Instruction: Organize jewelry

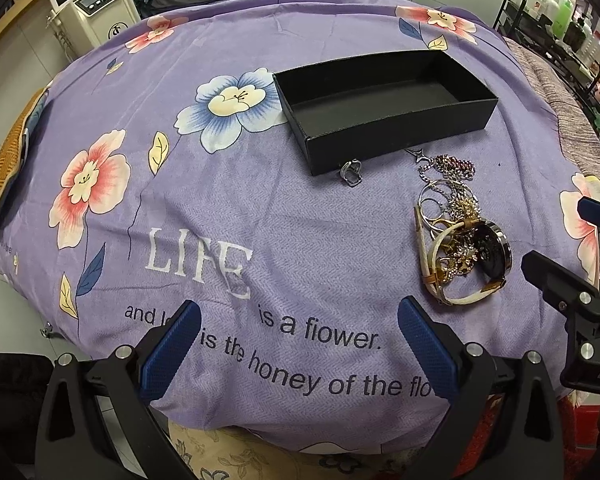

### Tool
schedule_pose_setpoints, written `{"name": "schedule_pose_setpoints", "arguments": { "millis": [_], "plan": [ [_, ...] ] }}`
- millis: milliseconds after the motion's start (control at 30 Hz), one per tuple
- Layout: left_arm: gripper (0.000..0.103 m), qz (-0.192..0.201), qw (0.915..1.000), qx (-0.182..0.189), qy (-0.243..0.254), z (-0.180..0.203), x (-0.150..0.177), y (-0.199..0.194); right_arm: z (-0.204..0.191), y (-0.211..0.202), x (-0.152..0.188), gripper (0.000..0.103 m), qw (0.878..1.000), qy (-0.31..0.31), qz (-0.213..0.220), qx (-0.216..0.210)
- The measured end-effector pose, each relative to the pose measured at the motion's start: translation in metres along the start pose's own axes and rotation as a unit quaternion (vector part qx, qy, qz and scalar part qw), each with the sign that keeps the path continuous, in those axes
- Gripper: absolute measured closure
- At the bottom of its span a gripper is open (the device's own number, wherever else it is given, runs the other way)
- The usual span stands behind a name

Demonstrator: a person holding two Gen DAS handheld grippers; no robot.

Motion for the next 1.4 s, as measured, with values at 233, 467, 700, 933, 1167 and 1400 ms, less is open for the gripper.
{"name": "schedule_pose_setpoints", "arguments": {
  "millis": [233, 467, 700, 933, 1167, 1400],
  "plan": [
    [0.006, 0.002, 1.0, 0.0, 0.0, 0.0001, 0.0006, 0.0003, 0.0006, 0.0014, 0.0003, 0.005, 1.0, 0.004, -0.001, -0.002],
    [0.006, 0.002, 1.0, 0.0, -0.004, -0.0019, 0.0009, 0.0012, 0.0007, 0.0015, 0.0004, 0.005, 1.0, 0.004, -0.001, -0.001],
    [0.006, 0.006, 1.0, 0.0, -0.002, -0.0016, 0.0001, -0.0012, 0.0007, 0.0016, 0.0006, 0.005, 1.0, 0.004, -0.001, -0.001],
    [0.006, 0.008, 0.9999, 0.001, -0.006, -0.0025, 0.0001, -0.002, -0.0007, 0.0011, 0.0009, 0.005, 1.0, 0.005, -0.001, -0.002],
    [0.006, 0.007, 0.9999, 0.005, -0.007, -0.0052, 0.0017, 0.0023, 0.0013, 0.0043, 0.0019, 0.005, 1.0, 0.012, -0.006, -0.003],
    [0.006, 0.008, 0.9998, 0.017, -0.008, -0.0063, 0.001, 0.0057, 0.0033, 0.0064, 0.0016, 0.005, 1.0, 0.02, -0.005, -0.007]
  ]
}}
Point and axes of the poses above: each gripper's, at about its wrist camera, not at the fingertips, and y roughly the way its jaws point, z to its right, x to its underside, the point moved 2 cm from there along y, roughly the way its jaws point, and after that the axes turned 10 degrees about x, right-handed, at the moved point
